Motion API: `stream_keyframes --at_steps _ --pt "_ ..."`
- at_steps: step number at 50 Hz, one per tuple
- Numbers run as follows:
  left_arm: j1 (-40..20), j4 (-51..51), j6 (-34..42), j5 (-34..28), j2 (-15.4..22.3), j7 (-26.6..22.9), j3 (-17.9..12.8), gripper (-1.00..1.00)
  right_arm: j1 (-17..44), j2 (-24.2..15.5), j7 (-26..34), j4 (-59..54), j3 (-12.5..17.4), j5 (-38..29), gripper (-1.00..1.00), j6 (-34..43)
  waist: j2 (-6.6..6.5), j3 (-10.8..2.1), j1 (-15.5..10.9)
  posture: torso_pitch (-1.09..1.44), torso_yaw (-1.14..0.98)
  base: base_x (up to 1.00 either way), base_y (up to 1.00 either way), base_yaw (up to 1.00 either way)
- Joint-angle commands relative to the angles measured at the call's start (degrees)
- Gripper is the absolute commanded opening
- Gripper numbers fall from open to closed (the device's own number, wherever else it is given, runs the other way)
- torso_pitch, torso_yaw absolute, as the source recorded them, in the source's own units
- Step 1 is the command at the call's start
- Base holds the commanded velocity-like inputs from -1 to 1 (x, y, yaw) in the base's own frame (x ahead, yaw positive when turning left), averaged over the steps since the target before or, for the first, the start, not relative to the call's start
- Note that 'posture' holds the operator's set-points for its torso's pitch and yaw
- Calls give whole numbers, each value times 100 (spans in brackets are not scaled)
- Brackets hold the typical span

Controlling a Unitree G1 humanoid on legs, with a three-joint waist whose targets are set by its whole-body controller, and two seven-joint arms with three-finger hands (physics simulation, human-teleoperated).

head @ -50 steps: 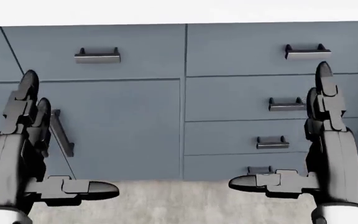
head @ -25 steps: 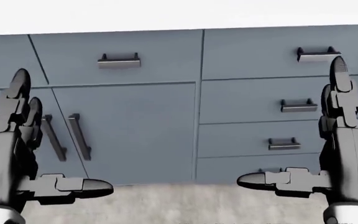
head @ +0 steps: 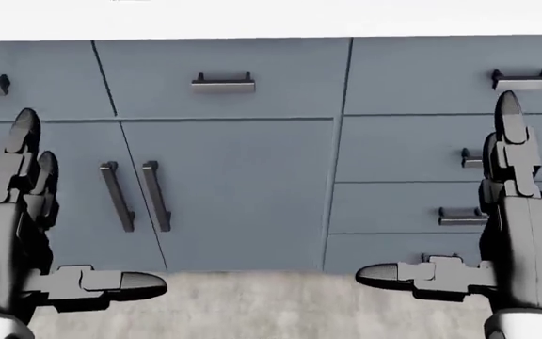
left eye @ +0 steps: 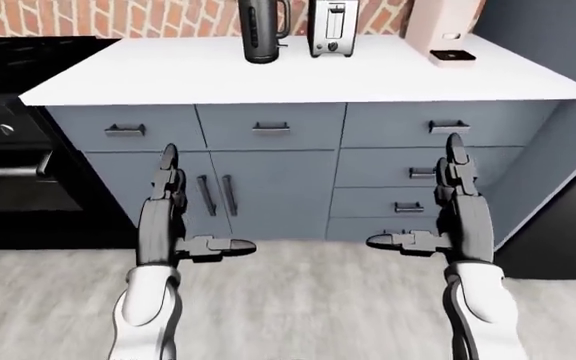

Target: Press down the lever to turn on the electric kettle.

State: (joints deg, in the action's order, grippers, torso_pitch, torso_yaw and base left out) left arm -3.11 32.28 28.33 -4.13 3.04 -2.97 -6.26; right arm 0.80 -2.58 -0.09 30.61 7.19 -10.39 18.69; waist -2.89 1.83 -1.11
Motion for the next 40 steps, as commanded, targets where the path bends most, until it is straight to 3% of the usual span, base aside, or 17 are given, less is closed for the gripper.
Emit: stream_keyframes --at_steps 1,7,9,10,11,12,15,21,23,24,27,29,33,34,35,36,40 --pt "-127 285 -187 13 -6 4 74 100 121 -62 -42 293 126 6 100 -183 16 -111 9 0 0 0 0 38" --pt "-115 265 -220 6 -7 6 80 100 122 -63 -55 284 126 14 100 -198 446 4 36 0 0 0 0 38" --pt "-107 277 -221 -2 -8 7 88 100 121 -63 -57 289 117 6 100 -197 727 -50 56 0 0 0 0 39" --pt "-101 269 -230 -5 -11 8 94 100 119 -63 -58 284 121 11 100 -201 941 -138 100 0 0 0 0 38" --pt "-102 276 -221 -4 -13 7 92 100 121 -66 -57 278 125 14 100 -209 621 -9 139 0 0 0 0 38" --pt "-107 286 -210 -5 -9 4 89 100 124 -68 -58 276 127 14 100 -208 724 -13 74 0 0 0 0 38" --pt "-104 271 -226 -11 -12 -3 102 100 116 -59 -66 274 122 21 100 -215 610 -85 43 0 0 0 0 38" --pt "-112 240 -245 -5 -3 -21 84 100 112 -75 -57 149 127 60 100 -253 174 -6 123 0 0 0 2 24" --pt "-125 247 -224 -2 -3 -23 81 100 98 -65 -62 227 132 59 100 -244 -76 -112 233 0 0 0 0 0" --pt "-131 264 -208 -6 -4 -23 91 100 98 -71 -42 242 150 90 100 -257 101 -38 185 0 0 0 0 0" --pt "-123 253 -222 -14 -5 -36 107 100 72 -70 -37 245 151 100 100 -367 276 -123 159 0 0 0 0 0" --pt "-166 272 -170 -5 8 -49 87 100 65 -72 -36 291 156 82 100 -392 377 -109 154 0 0 0 0 0" --pt "-214 306 -105 -2 22 -57 70 100 67 -76 -30 308 168 60 100 -413 369 -156 104 0 0 0 0 0" --pt "-215 282 -129 -2 23 -58 72 100 75 -81 -33 279 182 60 100 -430 325 -265 103 0 0 6 0 0" --pt "-222 304 -103 4 23 -59 68 100 78 -81 -37 298 182 44 100 -406 325 -136 89 0 0 6 0 0" --pt "-233 287 -114 3 30 -61 64 100 77 -80 -37 314 183 40 100 -394 322 -91 93 0 0 6 0 0" --pt "-265 320 -77 19 36 -51 34 100 73 -83 -40 346 213 40 100 -388 491 -47 116 0 0 7 0 0"
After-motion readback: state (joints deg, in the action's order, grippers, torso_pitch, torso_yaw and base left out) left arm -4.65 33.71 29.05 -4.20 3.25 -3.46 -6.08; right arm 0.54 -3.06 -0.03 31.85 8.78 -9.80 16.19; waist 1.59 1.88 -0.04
